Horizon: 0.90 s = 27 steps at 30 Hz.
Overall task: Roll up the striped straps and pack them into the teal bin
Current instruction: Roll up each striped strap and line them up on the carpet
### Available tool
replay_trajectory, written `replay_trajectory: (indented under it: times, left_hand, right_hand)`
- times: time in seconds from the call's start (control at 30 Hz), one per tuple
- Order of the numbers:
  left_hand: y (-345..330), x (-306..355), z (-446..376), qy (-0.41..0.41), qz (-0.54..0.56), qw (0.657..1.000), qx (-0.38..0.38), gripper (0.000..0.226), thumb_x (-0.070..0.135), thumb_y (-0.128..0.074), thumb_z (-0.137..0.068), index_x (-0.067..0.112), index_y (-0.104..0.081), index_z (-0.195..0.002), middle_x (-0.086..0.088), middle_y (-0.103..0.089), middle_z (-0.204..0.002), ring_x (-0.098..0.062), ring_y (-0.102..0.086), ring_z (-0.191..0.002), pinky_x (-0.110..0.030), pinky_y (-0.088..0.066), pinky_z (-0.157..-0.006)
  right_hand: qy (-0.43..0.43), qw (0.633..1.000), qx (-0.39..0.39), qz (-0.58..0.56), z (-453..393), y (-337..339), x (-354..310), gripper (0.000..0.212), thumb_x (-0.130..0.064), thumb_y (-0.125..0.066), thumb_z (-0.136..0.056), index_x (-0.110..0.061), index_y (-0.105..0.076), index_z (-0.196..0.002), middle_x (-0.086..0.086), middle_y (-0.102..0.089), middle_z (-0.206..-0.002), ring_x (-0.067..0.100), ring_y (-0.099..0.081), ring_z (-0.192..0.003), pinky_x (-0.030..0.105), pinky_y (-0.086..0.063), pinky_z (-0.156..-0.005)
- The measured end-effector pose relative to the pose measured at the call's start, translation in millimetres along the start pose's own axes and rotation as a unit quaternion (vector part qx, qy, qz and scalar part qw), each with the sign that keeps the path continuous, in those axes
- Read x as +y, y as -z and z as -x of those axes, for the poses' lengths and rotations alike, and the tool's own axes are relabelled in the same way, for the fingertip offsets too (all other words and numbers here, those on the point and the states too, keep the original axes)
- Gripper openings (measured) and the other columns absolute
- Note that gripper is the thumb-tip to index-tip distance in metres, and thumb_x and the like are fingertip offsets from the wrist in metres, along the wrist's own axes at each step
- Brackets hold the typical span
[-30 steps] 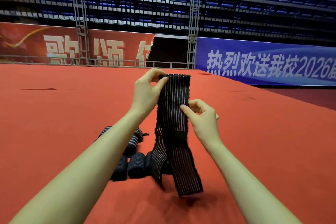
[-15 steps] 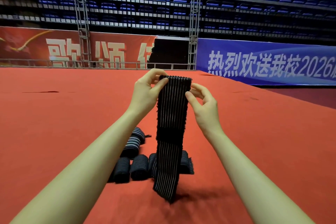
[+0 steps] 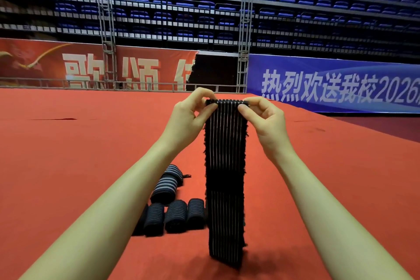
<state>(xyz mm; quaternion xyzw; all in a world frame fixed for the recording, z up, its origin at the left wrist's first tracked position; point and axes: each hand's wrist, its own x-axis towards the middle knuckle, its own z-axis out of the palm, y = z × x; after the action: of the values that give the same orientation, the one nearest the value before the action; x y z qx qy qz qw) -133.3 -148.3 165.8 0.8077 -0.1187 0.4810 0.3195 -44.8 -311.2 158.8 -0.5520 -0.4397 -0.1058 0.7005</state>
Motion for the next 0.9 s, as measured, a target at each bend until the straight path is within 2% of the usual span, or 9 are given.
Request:
replay_trajectory:
  times: [0.07, 0.17, 0.27, 0.4, 0.5, 0.6, 0.7, 0.77, 0.9]
  left_hand:
    - [2, 4, -1, 0.03, 0.06, 0.998, -0.017, 0.01, 0.007, -0.06, -0.091, 0.014, -0.06, -0.098, -0.013, -0.059, -0.077, -0.014, -0.053, -0.07, -0.025, -0.046, -0.071]
    - [10, 3, 1, 0.091, 0.158, 0.981, -0.059, 0.015, 0.002, -0.059, -0.091, 0.016, -0.061, -0.097, -0.009, -0.062, -0.081, -0.011, -0.06, -0.078, -0.024, -0.048, -0.078]
    - [13, -1, 6, 0.113, 0.169, 0.974, -0.101, 0.015, 0.007, -0.06, -0.092, 0.021, -0.063, -0.097, -0.011, -0.064, -0.079, -0.016, -0.06, -0.078, -0.031, -0.045, -0.08]
    - [14, -1, 9, 0.129, 0.215, 0.96, -0.123, 0.016, 0.002, -0.06, -0.09, 0.015, -0.064, -0.098, -0.012, -0.066, -0.08, -0.02, -0.06, -0.075, -0.026, -0.049, -0.076]
    - [14, -5, 20, 0.137, 0.253, 0.95, -0.123, 0.019, 0.005, -0.065, -0.084, 0.02, -0.071, -0.093, -0.015, -0.069, -0.087, -0.023, -0.065, -0.081, -0.033, -0.054, -0.081]
    - [10, -11, 30, 0.148, 0.251, 0.951, -0.1, 0.025, 0.008, -0.062, -0.078, 0.027, -0.076, -0.084, -0.002, -0.073, -0.087, -0.016, -0.066, -0.086, -0.031, -0.053, -0.085]
    - [4, -12, 34, 0.153, 0.233, 0.957, -0.076, 0.024, 0.004, -0.059, -0.078, 0.022, -0.076, -0.078, 0.004, -0.073, -0.083, -0.011, -0.065, -0.085, -0.025, -0.051, -0.083]
    - [1, -13, 37, 0.169, 0.221, 0.959, -0.06, 0.014, 0.002, -0.066, -0.083, 0.014, -0.073, -0.079, 0.004, -0.071, -0.077, -0.009, -0.062, -0.078, -0.021, -0.049, -0.076]
    - [-4, -21, 44, 0.187, 0.203, 0.96, -0.041, 0.015, 0.003, -0.069, -0.083, 0.016, -0.069, -0.092, -0.009, -0.068, -0.08, -0.011, -0.06, -0.077, -0.026, -0.049, -0.075]
  right_hand:
    - [-0.005, 1.0, -0.024, -0.012, -1, 4, -2, 0.011, -0.001, -0.061, -0.09, -0.01, -0.065, -0.096, 0.006, -0.069, -0.09, 0.017, -0.065, -0.088, 0.035, -0.051, -0.089]
    - [-0.008, 0.997, -0.082, -0.006, -2, 10, -2, 0.015, 0.0, -0.058, -0.091, -0.009, -0.064, -0.101, 0.014, -0.066, -0.087, 0.019, -0.064, -0.086, 0.031, -0.051, -0.086]
    - [-0.021, 0.992, -0.121, -0.022, -1, 15, 2, 0.015, -0.004, -0.06, -0.088, -0.015, -0.065, -0.096, 0.008, -0.065, -0.083, 0.015, -0.061, -0.08, 0.024, -0.048, -0.08]
    - [-0.053, 0.984, -0.153, -0.077, 1, 18, 10, 0.02, -0.007, -0.058, -0.082, -0.024, -0.066, -0.088, 0.002, -0.065, -0.077, 0.016, -0.055, -0.071, 0.025, -0.044, -0.075]
    - [-0.085, 0.974, -0.167, -0.126, 6, 15, 16, 0.026, -0.003, -0.057, -0.079, -0.026, -0.07, -0.083, 0.002, -0.065, -0.078, 0.016, -0.053, -0.071, 0.024, -0.043, -0.074]
    - [-0.112, 0.971, -0.146, -0.155, 13, 10, 27, 0.03, -0.001, -0.054, -0.076, -0.025, -0.071, -0.076, -0.002, -0.065, -0.076, 0.013, -0.051, -0.072, 0.023, -0.04, -0.074]
    - [-0.128, 0.972, -0.122, -0.152, 17, 7, 31, 0.025, -0.002, -0.049, -0.072, -0.015, -0.069, -0.078, -0.005, -0.062, -0.069, 0.008, -0.049, -0.067, 0.02, -0.036, -0.066]
    - [-0.139, 0.97, -0.125, -0.152, 19, 7, 32, 0.02, -0.006, -0.047, -0.071, -0.006, -0.063, -0.083, -0.004, -0.062, -0.069, 0.008, -0.051, -0.065, 0.019, -0.038, -0.062]
    - [-0.105, 0.981, -0.131, -0.093, 24, 6, 41, 0.016, -0.011, -0.062, -0.074, -0.021, -0.072, -0.081, -0.002, -0.066, -0.078, 0.011, -0.055, -0.075, 0.019, -0.043, -0.069]
